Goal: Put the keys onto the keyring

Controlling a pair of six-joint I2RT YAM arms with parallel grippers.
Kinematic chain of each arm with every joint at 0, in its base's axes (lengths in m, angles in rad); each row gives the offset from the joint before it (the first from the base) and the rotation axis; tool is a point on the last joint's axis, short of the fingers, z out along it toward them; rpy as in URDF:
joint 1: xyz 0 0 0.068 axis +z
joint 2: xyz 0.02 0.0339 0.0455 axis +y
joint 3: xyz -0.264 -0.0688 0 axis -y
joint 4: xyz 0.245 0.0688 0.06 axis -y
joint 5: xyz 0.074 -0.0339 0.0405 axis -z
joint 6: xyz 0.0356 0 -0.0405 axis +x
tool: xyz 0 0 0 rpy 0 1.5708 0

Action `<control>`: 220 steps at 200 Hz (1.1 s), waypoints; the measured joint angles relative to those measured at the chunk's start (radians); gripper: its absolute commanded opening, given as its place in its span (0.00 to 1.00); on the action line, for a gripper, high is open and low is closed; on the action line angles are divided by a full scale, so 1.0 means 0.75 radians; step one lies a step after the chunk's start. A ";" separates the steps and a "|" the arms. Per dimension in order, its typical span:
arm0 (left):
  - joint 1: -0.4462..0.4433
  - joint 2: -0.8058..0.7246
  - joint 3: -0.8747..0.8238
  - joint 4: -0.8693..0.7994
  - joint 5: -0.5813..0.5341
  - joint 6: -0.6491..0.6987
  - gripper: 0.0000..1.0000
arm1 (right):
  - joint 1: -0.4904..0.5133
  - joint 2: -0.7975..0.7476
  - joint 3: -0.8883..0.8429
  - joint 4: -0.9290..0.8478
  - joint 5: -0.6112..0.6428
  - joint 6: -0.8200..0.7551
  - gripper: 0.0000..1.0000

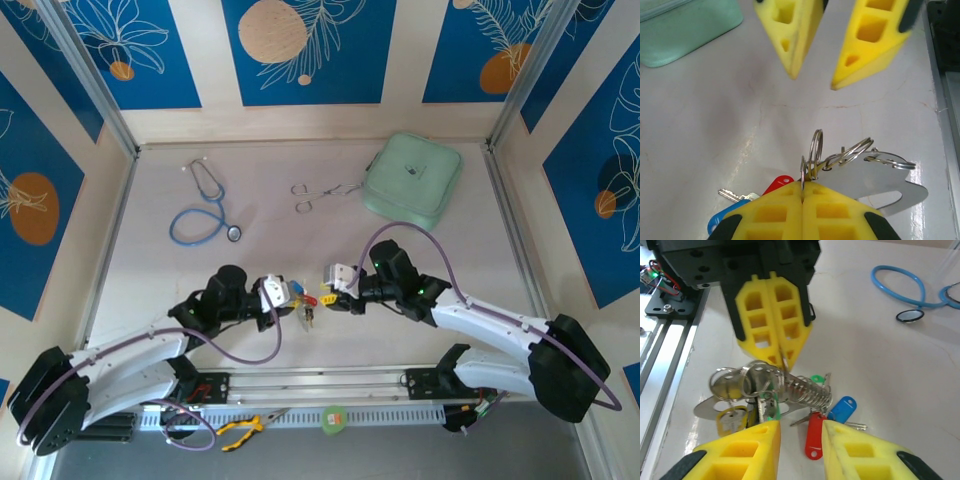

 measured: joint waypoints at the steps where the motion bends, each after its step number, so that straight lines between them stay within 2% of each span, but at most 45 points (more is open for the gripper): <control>1: 0.000 0.001 0.001 0.000 0.000 0.000 0.00 | 0.002 0.000 0.001 -0.001 0.001 0.001 0.29; 46: 0.000 0.069 0.049 -0.020 -0.004 -0.015 0.00 | 0.108 0.035 0.080 -0.002 0.007 0.027 0.36; 72: 0.000 0.094 0.065 -0.034 -0.003 -0.028 0.00 | 0.137 0.101 0.091 -0.008 0.020 0.031 0.37; 89: 0.000 0.096 0.065 -0.046 -0.003 -0.030 0.00 | 0.148 0.143 0.099 -0.039 0.037 0.026 0.34; 117: 0.000 0.096 0.065 -0.077 -0.003 -0.050 0.00 | 0.171 0.185 0.120 -0.100 0.072 0.003 0.21; 138: 0.000 0.096 0.065 -0.083 -0.004 -0.098 0.00 | 0.190 0.188 0.121 -0.142 0.093 -0.015 0.17; 199: 0.000 0.093 0.065 -0.066 0.012 -0.352 0.00 | 0.215 0.208 0.118 -0.184 0.107 -0.017 0.17; 220: 0.000 0.094 0.065 -0.056 0.018 -0.419 0.00 | 0.210 0.198 0.117 -0.181 0.097 -0.012 0.21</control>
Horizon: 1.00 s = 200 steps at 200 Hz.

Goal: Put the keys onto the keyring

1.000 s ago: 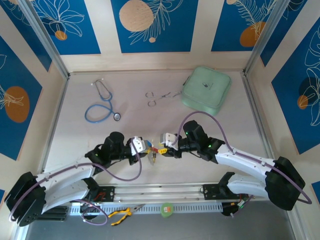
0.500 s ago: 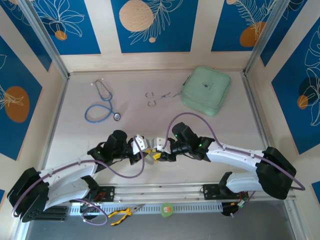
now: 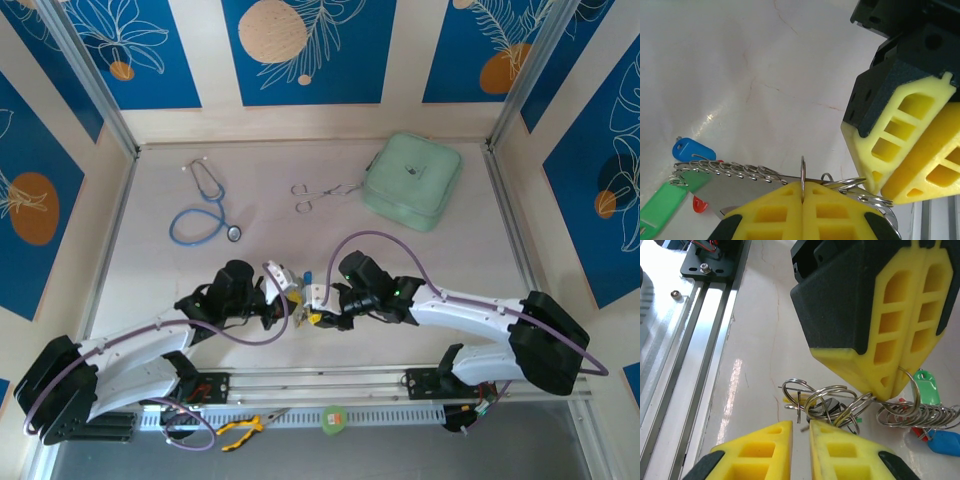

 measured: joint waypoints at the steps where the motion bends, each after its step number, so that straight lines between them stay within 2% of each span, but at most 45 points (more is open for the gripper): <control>1: 0.000 0.000 0.000 0.001 0.002 -0.006 0.00 | -0.002 -0.004 -0.001 0.000 -0.003 0.000 0.22; 33: 0.000 0.003 -0.002 0.026 0.025 -0.066 0.00 | -0.060 -0.144 -0.026 -0.025 -0.093 -0.006 0.27; 59: 0.000 0.010 -0.011 0.049 0.047 -0.086 0.00 | -0.168 -0.290 -0.033 -0.040 -0.207 0.009 0.26; 78: 0.000 0.012 -0.026 0.072 0.070 -0.080 0.00 | -0.211 -0.325 -0.036 -0.006 -0.211 0.032 0.24; 145: 0.000 -0.006 -0.047 0.085 0.110 0.081 0.00 | -0.160 -0.001 0.062 -0.024 -0.111 -0.047 0.25; 183: 0.000 -0.011 -0.048 0.085 0.125 0.150 0.00 | -0.140 0.070 0.107 -0.028 -0.137 -0.076 0.25; 200: 0.000 -0.016 -0.052 0.087 0.130 0.168 0.00 | -0.136 0.096 0.124 -0.029 -0.153 -0.081 0.22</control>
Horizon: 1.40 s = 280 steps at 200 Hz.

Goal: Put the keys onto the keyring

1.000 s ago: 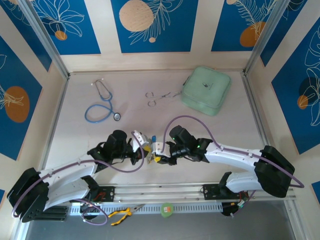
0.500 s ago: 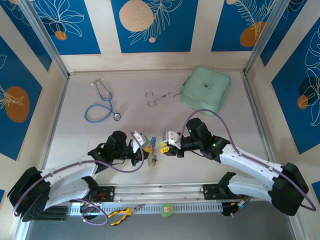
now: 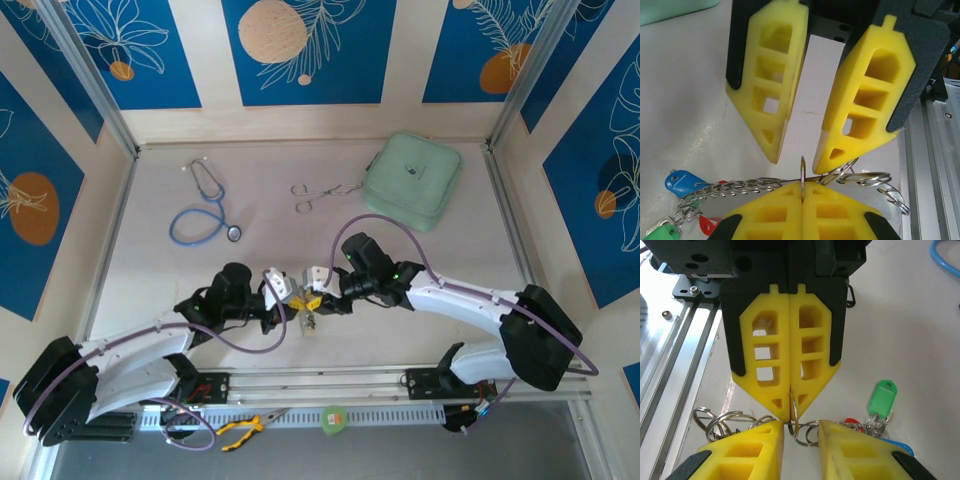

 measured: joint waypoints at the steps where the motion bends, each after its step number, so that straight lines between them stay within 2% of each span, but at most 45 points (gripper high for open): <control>1: 0.000 0.000 0.000 0.001 0.000 0.002 0.00 | 0.000 0.001 0.001 0.000 -0.001 0.000 0.22; 12: 0.000 -0.001 -0.002 0.002 0.004 0.013 0.00 | 0.001 0.013 0.008 -0.001 -0.014 -0.008 0.17; 31: 0.000 -0.003 -0.004 0.003 0.004 0.019 0.00 | 0.003 0.019 0.012 -0.009 -0.041 -0.020 0.00; 59: 0.000 -0.015 -0.012 0.002 -0.007 0.039 0.19 | 0.003 0.026 0.021 -0.026 -0.066 -0.016 0.00; 85: 0.000 -0.038 -0.017 0.003 -0.030 0.042 0.22 | 0.005 0.028 0.022 -0.034 -0.084 -0.016 0.00; 108: 0.000 -0.049 -0.022 0.003 -0.032 0.043 0.17 | 0.005 0.033 0.025 -0.034 -0.093 -0.016 0.00; 141: -0.002 -0.053 -0.025 0.002 -0.015 0.061 0.00 | 0.004 0.042 0.030 -0.034 -0.094 -0.015 0.00; 148: -0.002 -0.053 -0.028 0.002 -0.012 0.055 0.00 | 0.004 0.045 0.032 -0.035 -0.093 -0.015 0.05; 167: -0.002 -0.056 -0.034 0.008 -0.011 0.064 0.00 | 0.005 0.049 0.034 -0.037 -0.090 -0.010 0.28; 179: -0.002 -0.070 -0.041 0.012 -0.014 0.071 0.00 | 0.004 0.045 0.033 -0.033 -0.080 0.003 0.33; 229: -0.002 -0.102 -0.046 0.012 -0.036 0.087 0.00 | -0.074 -0.164 -0.085 -0.035 -0.012 0.032 0.34; 280: -0.002 -0.067 -0.046 0.044 -0.035 0.095 0.00 | -0.027 -0.186 -0.092 -0.014 0.043 0.053 0.26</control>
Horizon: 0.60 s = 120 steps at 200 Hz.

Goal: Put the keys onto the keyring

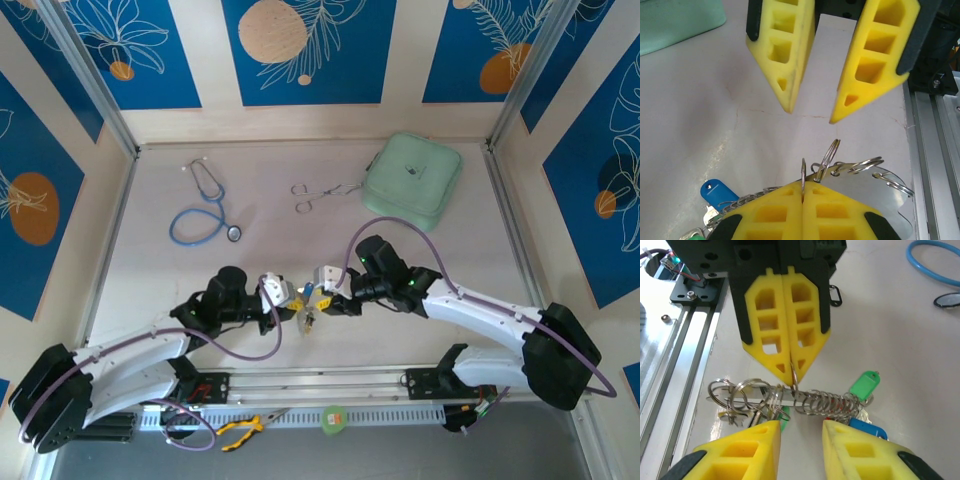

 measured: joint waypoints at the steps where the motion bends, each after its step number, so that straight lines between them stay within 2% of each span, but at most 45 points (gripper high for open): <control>1: 0.000 0.000 0.000 -0.001 0.000 0.002 0.00 | 0.001 0.001 0.000 0.002 0.000 0.001 0.26; 33: -0.017 -0.002 -0.001 -0.001 -0.012 0.098 0.00 | 0.013 0.016 -0.007 0.051 0.017 0.022 0.23; 70: -0.069 -0.004 -0.002 -0.004 -0.058 0.226 0.00 | 0.014 0.019 -0.020 0.062 0.070 0.028 0.25; 120: -0.099 0.000 -0.002 -0.008 -0.077 0.272 0.00 | 0.018 -0.033 -0.045 0.014 0.086 0.021 0.27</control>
